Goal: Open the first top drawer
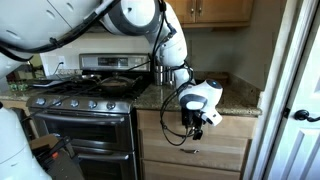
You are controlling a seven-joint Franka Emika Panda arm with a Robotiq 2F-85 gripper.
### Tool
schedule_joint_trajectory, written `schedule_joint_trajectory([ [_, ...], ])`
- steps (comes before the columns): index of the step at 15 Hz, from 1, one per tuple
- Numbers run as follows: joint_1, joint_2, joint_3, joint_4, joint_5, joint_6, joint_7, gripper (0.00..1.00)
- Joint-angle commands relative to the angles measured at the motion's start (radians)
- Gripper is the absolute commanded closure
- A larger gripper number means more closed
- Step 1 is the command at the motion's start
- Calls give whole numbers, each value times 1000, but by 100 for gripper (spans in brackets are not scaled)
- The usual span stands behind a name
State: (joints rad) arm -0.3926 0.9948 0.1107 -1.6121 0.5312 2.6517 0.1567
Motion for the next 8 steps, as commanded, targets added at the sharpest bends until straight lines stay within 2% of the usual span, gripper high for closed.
schedule_joint_trajectory([
  [1,71,1,-122,-15,-76,-84,72,31],
  [5,83,-5,-137,-12,-77,-100,89,35],
  [8,86,-5,-145,-12,-78,-108,90,35],
])
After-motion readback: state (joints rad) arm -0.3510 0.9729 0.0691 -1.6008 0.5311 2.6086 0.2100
